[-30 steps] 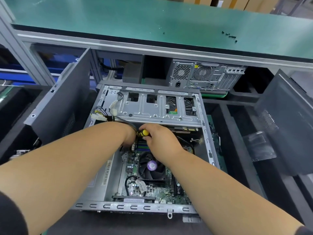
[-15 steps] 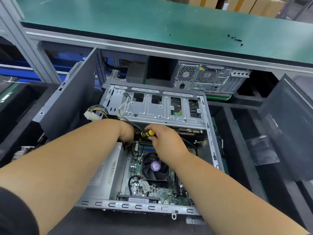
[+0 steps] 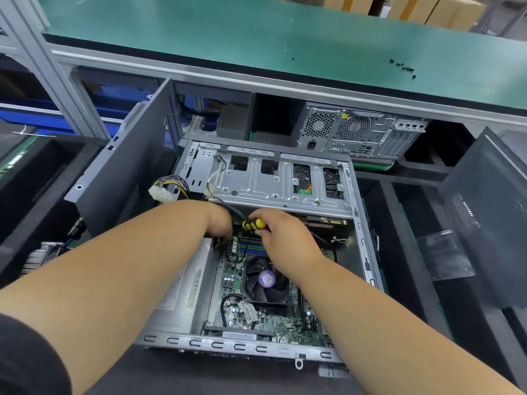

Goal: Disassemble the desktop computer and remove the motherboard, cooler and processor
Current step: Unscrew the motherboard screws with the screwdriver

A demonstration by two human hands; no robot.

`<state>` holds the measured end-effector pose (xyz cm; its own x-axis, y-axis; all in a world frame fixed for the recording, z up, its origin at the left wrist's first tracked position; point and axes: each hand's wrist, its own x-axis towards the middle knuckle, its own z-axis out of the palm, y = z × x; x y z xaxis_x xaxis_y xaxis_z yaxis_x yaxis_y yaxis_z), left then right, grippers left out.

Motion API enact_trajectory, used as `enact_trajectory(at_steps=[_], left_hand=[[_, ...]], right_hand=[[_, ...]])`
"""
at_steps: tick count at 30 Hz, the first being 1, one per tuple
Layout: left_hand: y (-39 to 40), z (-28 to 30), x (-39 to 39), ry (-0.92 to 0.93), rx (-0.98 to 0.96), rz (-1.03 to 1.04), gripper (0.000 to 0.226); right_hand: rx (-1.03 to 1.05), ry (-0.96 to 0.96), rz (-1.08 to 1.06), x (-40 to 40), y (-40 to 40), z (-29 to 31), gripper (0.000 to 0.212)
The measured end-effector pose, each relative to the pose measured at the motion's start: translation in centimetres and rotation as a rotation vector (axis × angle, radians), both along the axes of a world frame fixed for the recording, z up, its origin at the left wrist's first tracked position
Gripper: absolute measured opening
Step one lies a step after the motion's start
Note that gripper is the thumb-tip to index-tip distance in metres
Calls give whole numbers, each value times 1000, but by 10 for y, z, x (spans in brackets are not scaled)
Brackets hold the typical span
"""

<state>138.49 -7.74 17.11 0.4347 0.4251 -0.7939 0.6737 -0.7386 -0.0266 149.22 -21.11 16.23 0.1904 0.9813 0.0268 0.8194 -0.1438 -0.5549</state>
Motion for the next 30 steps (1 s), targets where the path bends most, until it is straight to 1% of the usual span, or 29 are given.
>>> enact_trajectory(at_steps=[5, 9, 12, 14, 16, 19, 21, 22, 24, 26, 28, 30], left_hand=[[0, -2, -1, -48, -1, 91, 30], [0, -3, 1, -43, 26, 83, 32], [-2, 0, 2, -8, 28, 50, 33], [-3, 1, 1, 10, 36, 25, 33], [-3, 1, 0, 25, 43, -5, 33], [-1, 0, 0, 65, 21, -53, 29], [-1, 0, -1, 70, 21, -59, 19], [-1, 0, -2, 71, 25, -56, 19], [-1, 1, -2, 67, 13, -44, 22], [-1, 1, -1, 70, 18, -66, 30], [-2, 3, -2, 61, 22, -103, 32], [-3, 4, -3, 24, 28, -95, 29]], right_hand=[[6, -6, 13, -1, 0, -1, 35], [14, -41, 21, -1, 1, -1, 36], [17, -169, 94, -3, 2, -1, 42], [37, -282, 128, -6, 3, -1, 35], [69, -382, 114, -9, 3, 5, 26], [112, -477, 82, -11, 4, 12, 22], [104, -520, 93, -14, 5, 15, 31], [106, -535, 114, -16, 6, 17, 38], [91, -526, 183, -18, 8, 21, 49], [69, -515, 232, -17, 11, 22, 54], [67, -531, 247, -15, 15, 23, 51], [78, -532, 250, -13, 18, 25, 36]])
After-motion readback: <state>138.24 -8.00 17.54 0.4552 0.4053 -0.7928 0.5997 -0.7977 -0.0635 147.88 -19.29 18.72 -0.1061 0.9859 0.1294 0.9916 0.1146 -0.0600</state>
